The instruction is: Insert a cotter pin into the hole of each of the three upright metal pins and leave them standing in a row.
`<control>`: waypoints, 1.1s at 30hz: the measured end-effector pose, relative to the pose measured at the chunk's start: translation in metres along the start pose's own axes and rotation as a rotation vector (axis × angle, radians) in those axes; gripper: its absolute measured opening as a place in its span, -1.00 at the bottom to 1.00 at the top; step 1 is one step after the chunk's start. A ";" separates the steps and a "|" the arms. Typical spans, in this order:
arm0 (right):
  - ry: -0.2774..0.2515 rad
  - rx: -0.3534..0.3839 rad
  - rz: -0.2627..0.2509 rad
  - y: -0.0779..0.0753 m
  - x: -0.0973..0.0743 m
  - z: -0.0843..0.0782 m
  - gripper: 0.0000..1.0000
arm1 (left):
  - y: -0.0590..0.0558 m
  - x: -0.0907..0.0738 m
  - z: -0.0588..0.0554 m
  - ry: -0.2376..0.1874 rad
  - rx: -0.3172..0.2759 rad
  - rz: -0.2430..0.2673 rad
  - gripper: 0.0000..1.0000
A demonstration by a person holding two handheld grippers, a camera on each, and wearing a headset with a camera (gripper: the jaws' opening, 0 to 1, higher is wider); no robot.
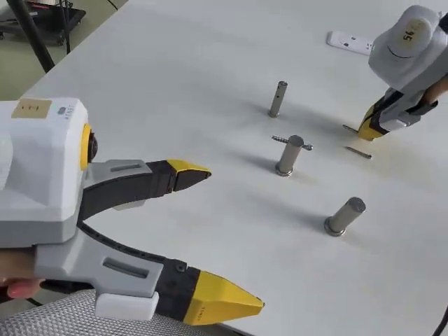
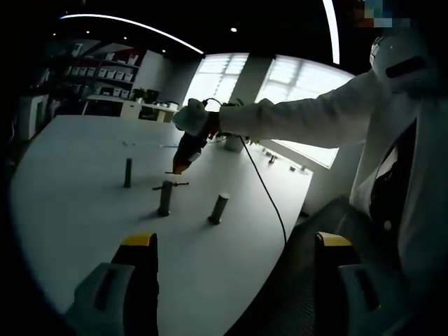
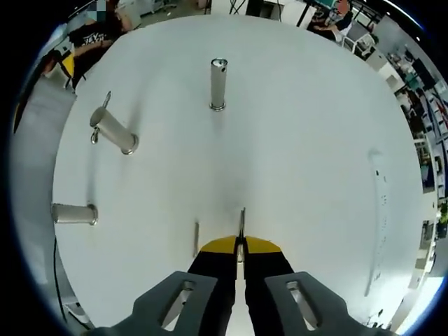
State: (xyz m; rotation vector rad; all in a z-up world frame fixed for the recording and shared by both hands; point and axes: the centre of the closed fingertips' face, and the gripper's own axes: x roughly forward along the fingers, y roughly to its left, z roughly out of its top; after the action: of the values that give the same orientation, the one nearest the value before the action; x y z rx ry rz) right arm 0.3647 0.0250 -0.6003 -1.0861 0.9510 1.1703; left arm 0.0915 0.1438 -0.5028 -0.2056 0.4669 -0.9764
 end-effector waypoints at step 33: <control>-0.354 -0.041 -0.245 0.108 -0.136 0.014 -1.00 | 0.026 0.011 0.010 -0.004 -0.049 0.089 0.50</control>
State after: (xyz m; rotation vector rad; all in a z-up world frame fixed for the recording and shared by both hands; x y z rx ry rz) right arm 0.2376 0.0147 -0.4815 -0.9564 0.5065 1.1341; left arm 0.1204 0.1483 -0.5068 -0.2284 0.4928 -0.8778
